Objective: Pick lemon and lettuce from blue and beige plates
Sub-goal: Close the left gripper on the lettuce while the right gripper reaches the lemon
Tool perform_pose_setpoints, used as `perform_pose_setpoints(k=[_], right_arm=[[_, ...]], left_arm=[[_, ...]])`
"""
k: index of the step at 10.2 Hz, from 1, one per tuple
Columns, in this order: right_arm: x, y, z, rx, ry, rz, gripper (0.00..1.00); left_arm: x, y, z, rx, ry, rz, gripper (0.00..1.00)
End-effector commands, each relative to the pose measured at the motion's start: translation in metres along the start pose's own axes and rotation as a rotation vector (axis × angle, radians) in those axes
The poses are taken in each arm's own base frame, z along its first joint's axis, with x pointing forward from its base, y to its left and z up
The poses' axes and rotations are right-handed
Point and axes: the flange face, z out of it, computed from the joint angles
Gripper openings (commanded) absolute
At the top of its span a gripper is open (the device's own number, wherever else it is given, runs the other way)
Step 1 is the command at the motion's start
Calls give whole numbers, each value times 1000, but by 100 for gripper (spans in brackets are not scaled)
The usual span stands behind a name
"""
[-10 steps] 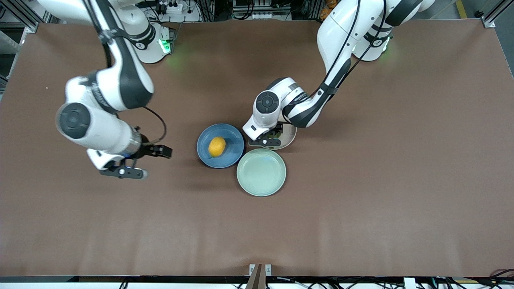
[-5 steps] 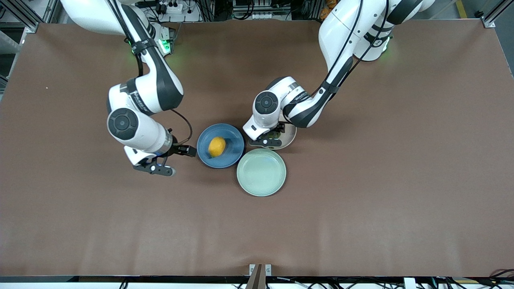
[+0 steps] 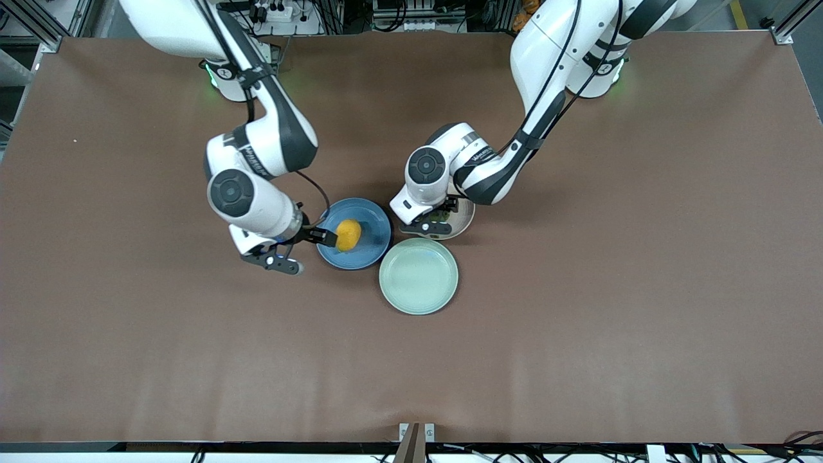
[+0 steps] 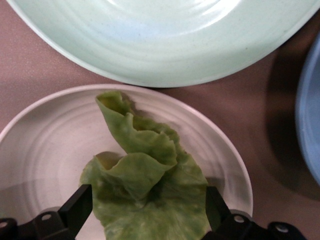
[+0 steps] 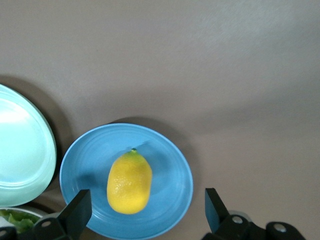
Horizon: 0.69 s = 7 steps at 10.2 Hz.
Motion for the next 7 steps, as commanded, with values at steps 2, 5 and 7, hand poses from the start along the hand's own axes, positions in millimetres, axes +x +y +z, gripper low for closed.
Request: perform_pose_setpoints(k=[2,5,7], right_arm=[[-29,-8,36,19,24,51,100],[-50,-19,63,25,51,55,100],[-59,-26,80,22,57,66,100]], left_arm=[[-4,0,-3,24,13,10,54],[-5,2,-3,24,16,-34,0],[-4,2,-5,22,18,-36,0]])
